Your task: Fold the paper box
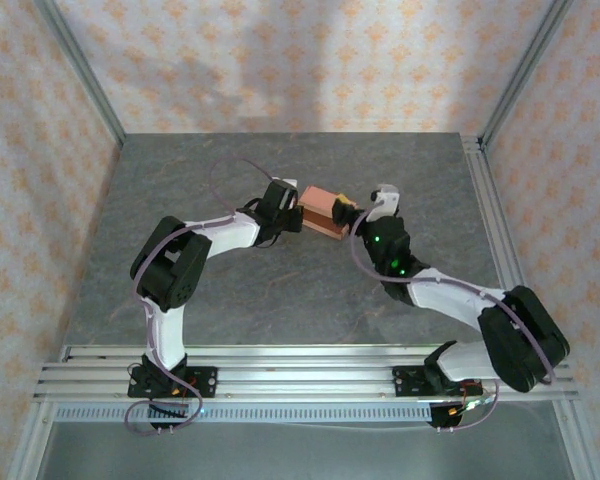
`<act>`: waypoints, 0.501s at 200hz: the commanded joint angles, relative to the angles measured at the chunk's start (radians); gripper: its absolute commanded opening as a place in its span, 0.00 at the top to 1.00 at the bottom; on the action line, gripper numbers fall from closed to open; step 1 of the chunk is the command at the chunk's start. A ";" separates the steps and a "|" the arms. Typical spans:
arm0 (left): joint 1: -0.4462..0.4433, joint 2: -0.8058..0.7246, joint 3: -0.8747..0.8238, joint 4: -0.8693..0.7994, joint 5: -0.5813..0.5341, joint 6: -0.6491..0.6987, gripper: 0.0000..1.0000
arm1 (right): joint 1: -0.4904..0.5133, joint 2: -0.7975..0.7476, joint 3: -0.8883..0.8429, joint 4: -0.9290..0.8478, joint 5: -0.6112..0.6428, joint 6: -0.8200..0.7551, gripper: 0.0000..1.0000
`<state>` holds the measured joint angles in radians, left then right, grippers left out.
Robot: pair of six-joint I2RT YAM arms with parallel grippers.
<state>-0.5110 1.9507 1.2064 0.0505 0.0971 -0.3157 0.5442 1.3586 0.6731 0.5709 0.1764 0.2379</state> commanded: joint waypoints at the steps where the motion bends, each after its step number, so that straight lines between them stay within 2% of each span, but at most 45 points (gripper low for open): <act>1: -0.008 -0.081 -0.035 0.032 0.007 0.013 0.78 | -0.030 0.075 0.089 -0.260 0.007 0.221 0.08; 25: -0.008 -0.125 -0.077 0.046 0.006 0.007 0.63 | -0.071 0.173 0.167 -0.360 -0.081 0.348 0.10; 58: -0.008 -0.232 -0.219 0.144 0.055 0.010 0.58 | -0.077 0.294 0.281 -0.457 -0.150 0.345 0.10; 78: -0.008 -0.339 -0.308 0.168 0.069 0.032 0.54 | -0.104 0.332 0.292 -0.461 -0.200 0.379 0.11; 100: -0.001 -0.439 -0.334 0.126 0.083 0.073 0.38 | -0.148 0.383 0.312 -0.480 -0.335 0.372 0.17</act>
<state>-0.5110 1.6104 0.8871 0.1539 0.1547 -0.2901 0.4423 1.6958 0.9470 0.1558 -0.0223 0.5774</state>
